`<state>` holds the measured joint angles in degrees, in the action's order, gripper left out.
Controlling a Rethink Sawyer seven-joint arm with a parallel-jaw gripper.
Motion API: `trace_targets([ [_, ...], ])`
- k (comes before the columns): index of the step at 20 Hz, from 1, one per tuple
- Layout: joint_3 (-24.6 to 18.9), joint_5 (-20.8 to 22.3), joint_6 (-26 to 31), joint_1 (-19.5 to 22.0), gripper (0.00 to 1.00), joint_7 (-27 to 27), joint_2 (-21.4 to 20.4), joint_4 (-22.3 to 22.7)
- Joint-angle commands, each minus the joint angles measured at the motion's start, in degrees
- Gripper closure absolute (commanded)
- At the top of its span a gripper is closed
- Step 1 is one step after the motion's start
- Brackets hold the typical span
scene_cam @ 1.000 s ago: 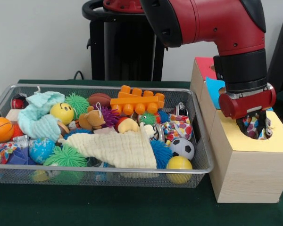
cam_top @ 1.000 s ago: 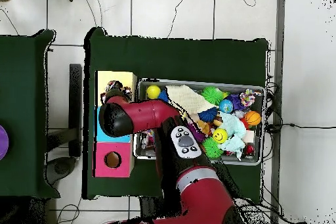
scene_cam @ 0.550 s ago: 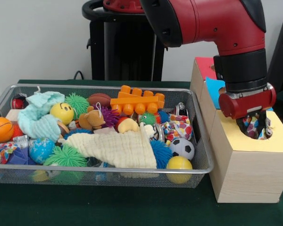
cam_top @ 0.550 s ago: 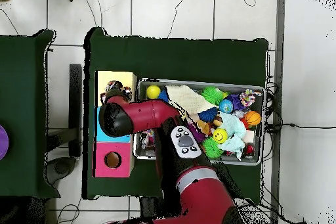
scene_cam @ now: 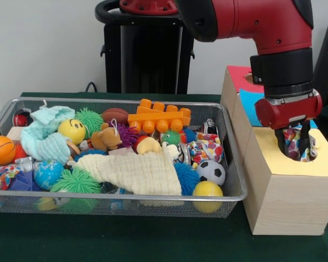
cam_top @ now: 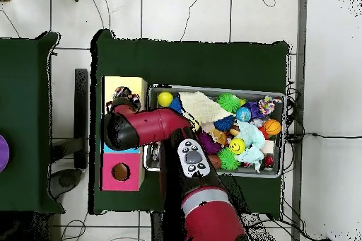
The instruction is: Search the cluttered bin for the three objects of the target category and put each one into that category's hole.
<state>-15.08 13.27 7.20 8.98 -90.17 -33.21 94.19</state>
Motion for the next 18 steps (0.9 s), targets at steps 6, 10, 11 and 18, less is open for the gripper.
trace_targets([
  [6, 0.87, 1.39, 9.24, -2.59, 0.0, -3.86, -2.87, 2.62],
  [10, 0.95, 1.4, 9.31, -2.77, 0.0, -3.98, -2.74, 2.49],
  [11, 0.95, 1.4, 9.25, -2.77, 0.0, -4.0, -2.73, 2.47],
  [18, 1.53, 1.31, 9.03, -3.16, 0.0, -4.26, -2.63, 2.17],
])
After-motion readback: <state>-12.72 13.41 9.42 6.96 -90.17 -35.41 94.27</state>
